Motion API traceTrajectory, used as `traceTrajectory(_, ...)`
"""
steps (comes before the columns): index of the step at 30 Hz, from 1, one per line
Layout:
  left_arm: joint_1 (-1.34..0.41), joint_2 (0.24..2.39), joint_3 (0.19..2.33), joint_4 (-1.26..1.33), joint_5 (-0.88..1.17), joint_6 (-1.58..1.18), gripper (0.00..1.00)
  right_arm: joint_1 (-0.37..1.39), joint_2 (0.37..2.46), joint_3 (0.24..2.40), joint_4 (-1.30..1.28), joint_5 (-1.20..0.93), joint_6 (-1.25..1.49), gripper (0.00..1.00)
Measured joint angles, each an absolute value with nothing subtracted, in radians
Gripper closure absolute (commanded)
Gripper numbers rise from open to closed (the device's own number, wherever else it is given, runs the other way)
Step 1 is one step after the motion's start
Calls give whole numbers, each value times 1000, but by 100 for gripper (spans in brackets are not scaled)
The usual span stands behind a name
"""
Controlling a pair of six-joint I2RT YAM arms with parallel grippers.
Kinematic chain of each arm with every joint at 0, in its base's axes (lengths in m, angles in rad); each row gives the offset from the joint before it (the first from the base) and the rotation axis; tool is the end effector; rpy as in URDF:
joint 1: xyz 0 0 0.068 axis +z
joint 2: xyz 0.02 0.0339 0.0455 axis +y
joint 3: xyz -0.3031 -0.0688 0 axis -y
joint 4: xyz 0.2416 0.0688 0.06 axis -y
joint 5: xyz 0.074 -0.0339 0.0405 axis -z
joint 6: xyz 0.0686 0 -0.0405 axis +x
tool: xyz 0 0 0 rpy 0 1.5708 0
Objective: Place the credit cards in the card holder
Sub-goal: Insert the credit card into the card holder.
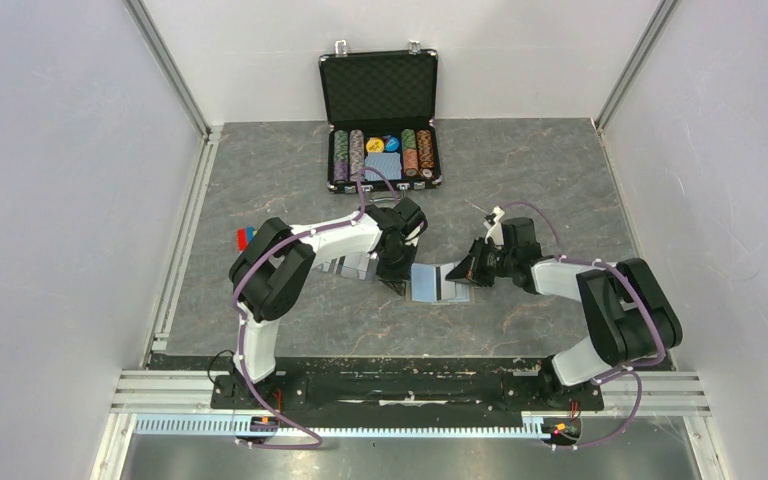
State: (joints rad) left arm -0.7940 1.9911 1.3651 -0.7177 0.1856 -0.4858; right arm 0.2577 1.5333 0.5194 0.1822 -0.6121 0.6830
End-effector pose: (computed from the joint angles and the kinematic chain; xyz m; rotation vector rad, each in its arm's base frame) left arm 0.2759 -0.2987 0.1595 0.4984 2.9986 -0.4339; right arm 0.2558 0.1082 0.1468 0.2297 2.5213 1.1490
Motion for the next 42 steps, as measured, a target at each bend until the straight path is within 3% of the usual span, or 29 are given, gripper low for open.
traceTrajectory(42, -797, 2008, 1391, -746, 181, -486, 93, 253, 1642, 504, 330, -730, 738, 100)
